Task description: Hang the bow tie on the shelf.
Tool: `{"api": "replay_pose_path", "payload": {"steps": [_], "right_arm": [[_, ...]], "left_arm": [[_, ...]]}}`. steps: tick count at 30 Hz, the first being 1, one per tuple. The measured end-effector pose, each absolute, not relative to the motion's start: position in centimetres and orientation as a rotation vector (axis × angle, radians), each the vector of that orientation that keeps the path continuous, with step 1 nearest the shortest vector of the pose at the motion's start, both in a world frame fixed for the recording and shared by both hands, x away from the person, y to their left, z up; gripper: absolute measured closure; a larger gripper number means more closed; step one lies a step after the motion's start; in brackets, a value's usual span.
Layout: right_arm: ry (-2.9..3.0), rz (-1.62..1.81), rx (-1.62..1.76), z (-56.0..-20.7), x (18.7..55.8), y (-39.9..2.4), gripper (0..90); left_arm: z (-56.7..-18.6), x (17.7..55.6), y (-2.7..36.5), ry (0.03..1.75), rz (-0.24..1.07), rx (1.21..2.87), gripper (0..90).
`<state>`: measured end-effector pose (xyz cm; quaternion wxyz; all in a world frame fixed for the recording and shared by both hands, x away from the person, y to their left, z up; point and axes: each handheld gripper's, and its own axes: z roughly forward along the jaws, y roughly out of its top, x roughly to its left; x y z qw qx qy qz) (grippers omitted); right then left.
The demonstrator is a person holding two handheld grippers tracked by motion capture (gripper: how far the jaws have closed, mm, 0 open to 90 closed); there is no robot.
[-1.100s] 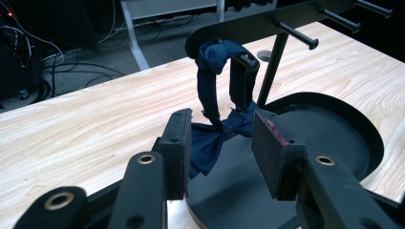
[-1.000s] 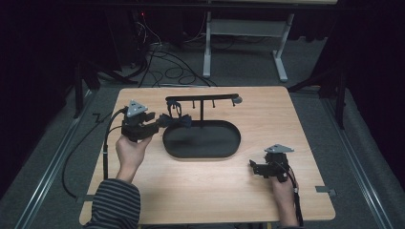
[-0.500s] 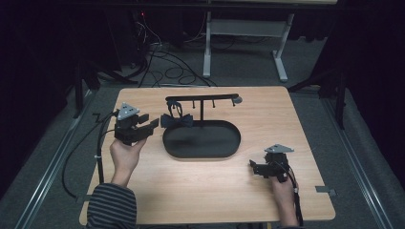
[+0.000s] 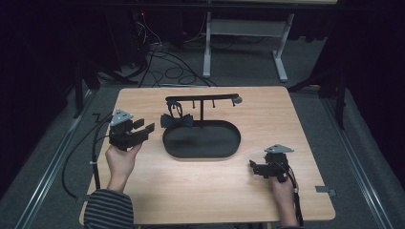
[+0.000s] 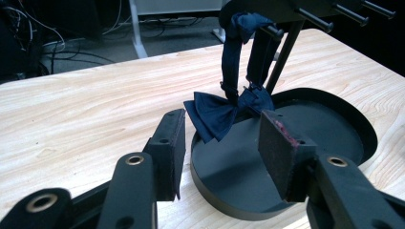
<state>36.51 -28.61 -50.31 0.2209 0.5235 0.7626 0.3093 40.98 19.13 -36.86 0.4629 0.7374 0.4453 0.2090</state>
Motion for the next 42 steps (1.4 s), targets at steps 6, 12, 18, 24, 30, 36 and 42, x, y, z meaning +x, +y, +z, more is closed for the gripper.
{"api": "replay_pose_path", "payload": {"steps": [6, 12, 18, 24, 30, 36, 42], "right_arm": [[2.108, 0.855, 1.447, -50.3, 36.5, -28.6, 15.4], [2.108, 0.855, 1.447, -50.3, 36.5, -28.6, 15.4], [2.108, 0.855, 1.447, -50.3, 36.5, -28.6, 15.4], [2.108, 0.854, 1.447, -50.3, 36.5, -28.6, 15.4], [2.107, 0.855, 1.446, -50.3, 36.5, -28.6, 15.4], [2.107, 0.855, 1.445, -50.3, 36.5, -28.6, 15.4], [2.107, 0.855, 1.446, -50.3, 36.5, -28.6, 15.4]], "left_arm": [[-37.1, 40.7, 19.3, 1.101, 0.507, 1.813, 52.4], [-36.9, 40.0, 19.3, 1.087, 0.521, 1.821, 51.6], [-36.9, 39.5, 19.2, 1.081, 0.522, 1.826, 51.1], [-37.0, 39.0, 19.4, 1.086, 0.539, 1.829, 50.7], [-37.2, 38.6, 19.5, 1.084, 0.544, 1.834, 50.3], [-37.5, 38.3, 19.6, 1.085, 0.54, 1.841, 50.0], [-37.5, 37.9, 19.8, 1.085, 0.537, 1.835, 49.9]]}}
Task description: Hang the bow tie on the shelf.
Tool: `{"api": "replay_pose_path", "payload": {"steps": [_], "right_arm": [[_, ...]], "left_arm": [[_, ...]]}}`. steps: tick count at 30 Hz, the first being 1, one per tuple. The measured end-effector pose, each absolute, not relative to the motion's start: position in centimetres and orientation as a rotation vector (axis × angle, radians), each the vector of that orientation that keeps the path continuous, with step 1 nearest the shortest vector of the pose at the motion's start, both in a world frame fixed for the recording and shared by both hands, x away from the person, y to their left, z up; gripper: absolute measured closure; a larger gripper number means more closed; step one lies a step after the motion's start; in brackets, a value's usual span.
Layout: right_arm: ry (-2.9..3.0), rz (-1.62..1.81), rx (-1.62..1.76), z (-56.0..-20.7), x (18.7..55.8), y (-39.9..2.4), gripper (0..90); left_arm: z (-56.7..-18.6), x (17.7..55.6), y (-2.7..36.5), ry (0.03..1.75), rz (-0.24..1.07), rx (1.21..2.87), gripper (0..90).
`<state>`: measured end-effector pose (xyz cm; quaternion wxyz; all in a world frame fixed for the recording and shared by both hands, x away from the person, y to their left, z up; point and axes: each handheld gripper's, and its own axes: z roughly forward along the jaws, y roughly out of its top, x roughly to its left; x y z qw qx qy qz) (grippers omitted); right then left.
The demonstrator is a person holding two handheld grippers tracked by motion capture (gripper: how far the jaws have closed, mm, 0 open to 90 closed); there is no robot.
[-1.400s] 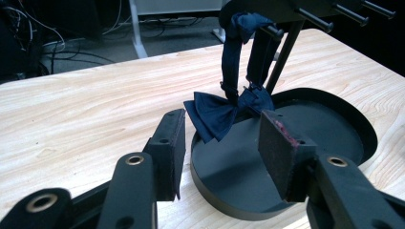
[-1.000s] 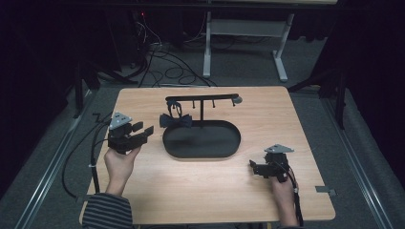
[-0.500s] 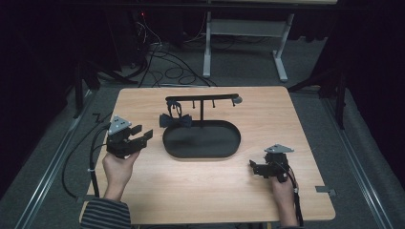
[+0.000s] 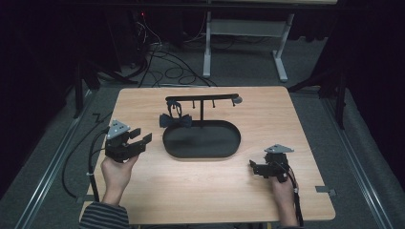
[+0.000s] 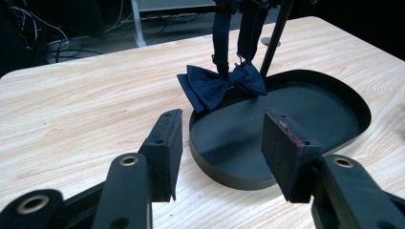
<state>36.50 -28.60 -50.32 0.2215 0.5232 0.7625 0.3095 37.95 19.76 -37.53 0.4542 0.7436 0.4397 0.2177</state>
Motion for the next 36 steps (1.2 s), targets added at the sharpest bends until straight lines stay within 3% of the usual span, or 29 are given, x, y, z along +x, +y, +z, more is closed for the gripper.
{"api": "replay_pose_path", "payload": {"steps": [36], "right_arm": [[2.108, 0.855, 1.447, -50.3, 36.5, -28.6, 15.4]], "left_arm": [[-38.7, 35.5, 20.6, 1.095, 0.506, 1.803, 49.8]]}}
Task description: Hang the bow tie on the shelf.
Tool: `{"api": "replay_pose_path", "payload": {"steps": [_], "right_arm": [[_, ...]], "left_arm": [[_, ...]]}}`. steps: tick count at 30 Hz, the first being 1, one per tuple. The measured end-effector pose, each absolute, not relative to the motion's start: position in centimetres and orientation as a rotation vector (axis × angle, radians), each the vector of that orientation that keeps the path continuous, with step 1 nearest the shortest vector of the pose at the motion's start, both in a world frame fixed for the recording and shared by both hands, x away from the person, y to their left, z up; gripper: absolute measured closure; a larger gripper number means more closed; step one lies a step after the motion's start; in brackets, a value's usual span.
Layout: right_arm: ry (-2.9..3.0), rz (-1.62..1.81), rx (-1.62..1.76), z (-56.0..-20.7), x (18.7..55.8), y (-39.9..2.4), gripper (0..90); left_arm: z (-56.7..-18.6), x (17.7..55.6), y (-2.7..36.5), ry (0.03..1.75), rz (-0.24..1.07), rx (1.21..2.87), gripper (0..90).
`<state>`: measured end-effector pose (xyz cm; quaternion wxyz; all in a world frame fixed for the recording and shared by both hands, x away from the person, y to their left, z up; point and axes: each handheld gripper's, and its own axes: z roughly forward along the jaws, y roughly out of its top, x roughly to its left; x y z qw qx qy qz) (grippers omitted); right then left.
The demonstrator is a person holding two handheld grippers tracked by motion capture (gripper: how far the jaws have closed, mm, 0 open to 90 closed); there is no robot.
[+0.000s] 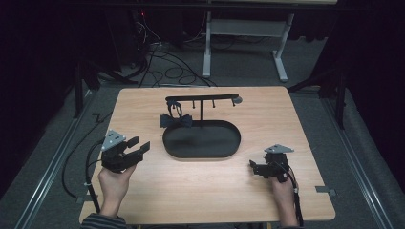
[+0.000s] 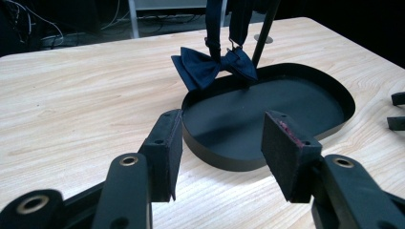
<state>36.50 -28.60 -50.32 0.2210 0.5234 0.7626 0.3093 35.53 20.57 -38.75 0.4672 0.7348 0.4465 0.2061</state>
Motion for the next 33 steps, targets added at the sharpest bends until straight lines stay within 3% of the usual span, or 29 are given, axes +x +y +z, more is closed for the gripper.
{"api": "replay_pose_path", "payload": {"steps": [33], "right_arm": [[2.107, 0.857, 1.446, -50.3, 36.5, -28.6, 15.4]], "left_arm": [[-40.8, 34.2, 22.4, 1.154, 0.473, 1.788, 48.8]]}}
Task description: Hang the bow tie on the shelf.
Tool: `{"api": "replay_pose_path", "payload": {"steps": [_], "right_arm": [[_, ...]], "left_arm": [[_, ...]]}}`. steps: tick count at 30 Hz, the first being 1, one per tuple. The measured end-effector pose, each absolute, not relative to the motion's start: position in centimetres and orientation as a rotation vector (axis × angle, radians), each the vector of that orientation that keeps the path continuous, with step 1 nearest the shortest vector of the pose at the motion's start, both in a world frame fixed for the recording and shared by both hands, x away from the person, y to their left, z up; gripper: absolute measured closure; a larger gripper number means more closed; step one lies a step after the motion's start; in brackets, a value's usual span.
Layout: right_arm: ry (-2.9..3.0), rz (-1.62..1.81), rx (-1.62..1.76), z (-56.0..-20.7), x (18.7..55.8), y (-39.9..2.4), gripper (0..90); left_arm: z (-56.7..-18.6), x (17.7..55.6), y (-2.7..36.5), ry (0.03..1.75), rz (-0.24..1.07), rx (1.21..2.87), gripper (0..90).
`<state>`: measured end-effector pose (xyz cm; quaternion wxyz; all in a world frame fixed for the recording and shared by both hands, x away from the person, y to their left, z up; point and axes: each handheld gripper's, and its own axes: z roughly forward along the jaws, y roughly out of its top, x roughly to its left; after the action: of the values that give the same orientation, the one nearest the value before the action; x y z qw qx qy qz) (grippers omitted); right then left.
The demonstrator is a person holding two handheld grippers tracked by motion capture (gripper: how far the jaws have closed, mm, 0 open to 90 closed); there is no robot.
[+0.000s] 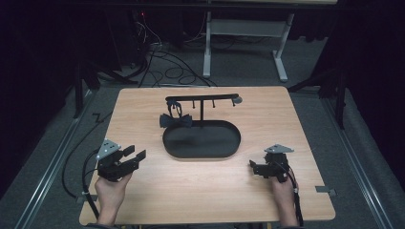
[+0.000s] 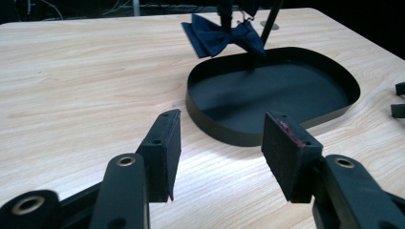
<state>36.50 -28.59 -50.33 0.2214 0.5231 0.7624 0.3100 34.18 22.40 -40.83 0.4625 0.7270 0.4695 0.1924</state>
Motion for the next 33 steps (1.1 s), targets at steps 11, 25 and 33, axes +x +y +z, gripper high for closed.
{"api": "replay_pose_path", "payload": {"steps": [11, 25, 33], "right_arm": [[2.107, 0.857, 1.446, -50.3, 36.5, -28.6, 15.4], [2.107, 0.857, 1.446, -50.3, 36.5, -28.6, 15.4], [2.107, 0.857, 1.446, -50.3, 36.5, -28.6, 15.4]], "left_arm": [[-42.0, 33.8, 23.4, 1.196, 0.46, 1.779, 48.6], [-43.5, 33.8, 24.4, 1.252, 0.44, 1.77, 48.5], [-44.4, 34.3, 24.5, 1.275, 0.434, 1.771, 48.4]]}}
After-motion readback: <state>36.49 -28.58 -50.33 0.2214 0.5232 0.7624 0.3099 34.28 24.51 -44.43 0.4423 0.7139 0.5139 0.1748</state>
